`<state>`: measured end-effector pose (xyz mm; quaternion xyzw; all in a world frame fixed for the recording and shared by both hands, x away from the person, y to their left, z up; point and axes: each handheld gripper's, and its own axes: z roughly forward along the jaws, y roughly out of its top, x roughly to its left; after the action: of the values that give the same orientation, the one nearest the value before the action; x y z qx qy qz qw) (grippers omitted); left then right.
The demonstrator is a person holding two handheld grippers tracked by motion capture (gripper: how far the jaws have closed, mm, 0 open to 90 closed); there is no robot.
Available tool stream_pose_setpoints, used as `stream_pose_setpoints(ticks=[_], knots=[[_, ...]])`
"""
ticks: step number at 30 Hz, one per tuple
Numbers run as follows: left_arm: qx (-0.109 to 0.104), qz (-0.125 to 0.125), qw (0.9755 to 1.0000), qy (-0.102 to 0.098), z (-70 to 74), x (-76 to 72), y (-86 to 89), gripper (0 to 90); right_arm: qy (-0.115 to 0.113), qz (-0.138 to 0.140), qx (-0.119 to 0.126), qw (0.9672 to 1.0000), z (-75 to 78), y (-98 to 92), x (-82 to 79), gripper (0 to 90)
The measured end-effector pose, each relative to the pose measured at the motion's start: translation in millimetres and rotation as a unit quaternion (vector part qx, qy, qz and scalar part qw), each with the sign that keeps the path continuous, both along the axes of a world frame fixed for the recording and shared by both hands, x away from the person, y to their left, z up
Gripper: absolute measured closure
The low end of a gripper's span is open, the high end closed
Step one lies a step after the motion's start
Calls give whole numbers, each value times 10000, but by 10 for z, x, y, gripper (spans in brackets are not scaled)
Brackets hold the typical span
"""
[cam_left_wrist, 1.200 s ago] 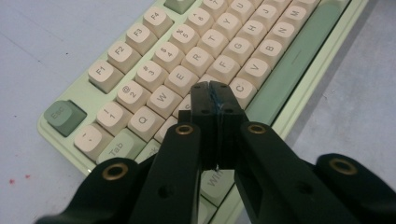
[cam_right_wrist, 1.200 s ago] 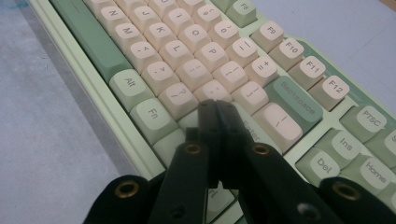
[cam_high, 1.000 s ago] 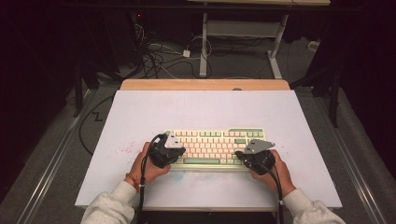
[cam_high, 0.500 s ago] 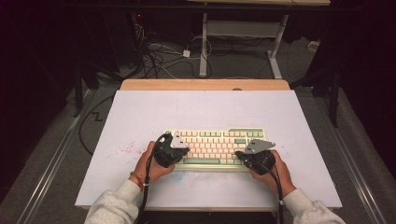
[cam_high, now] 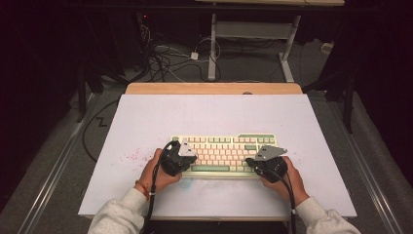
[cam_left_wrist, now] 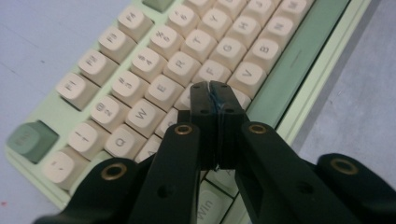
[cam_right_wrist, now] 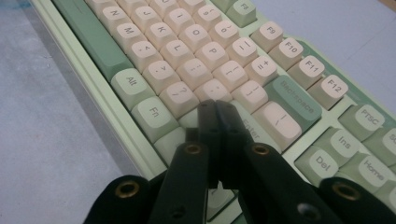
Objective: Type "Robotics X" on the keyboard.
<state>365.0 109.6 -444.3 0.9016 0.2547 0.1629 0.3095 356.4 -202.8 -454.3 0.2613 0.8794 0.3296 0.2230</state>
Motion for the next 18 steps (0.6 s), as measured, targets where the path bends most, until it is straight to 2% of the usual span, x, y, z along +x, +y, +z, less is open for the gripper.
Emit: stream_pose_setpoints(ticks=[1,3,8,15,18], knots=[[-73,4,10000,-48,27,-8,14,856,-42,6,21,10000,12,-6,-3,900],[-154,23,9998,-121,62,-20,35,850,-12,5,221,9998,62,-35,-7,900],[-247,101,9993,-261,89,-22,73,815,-221,8,299,9993,137,-52,-43,900],[-301,177,9981,-502,92,-42,91,707,-225,-28,588,9980,195,-90,-56,885],[-276,211,9977,-576,87,-54,81,624,-243,-62,662,9975,216,-100,-56,869]])
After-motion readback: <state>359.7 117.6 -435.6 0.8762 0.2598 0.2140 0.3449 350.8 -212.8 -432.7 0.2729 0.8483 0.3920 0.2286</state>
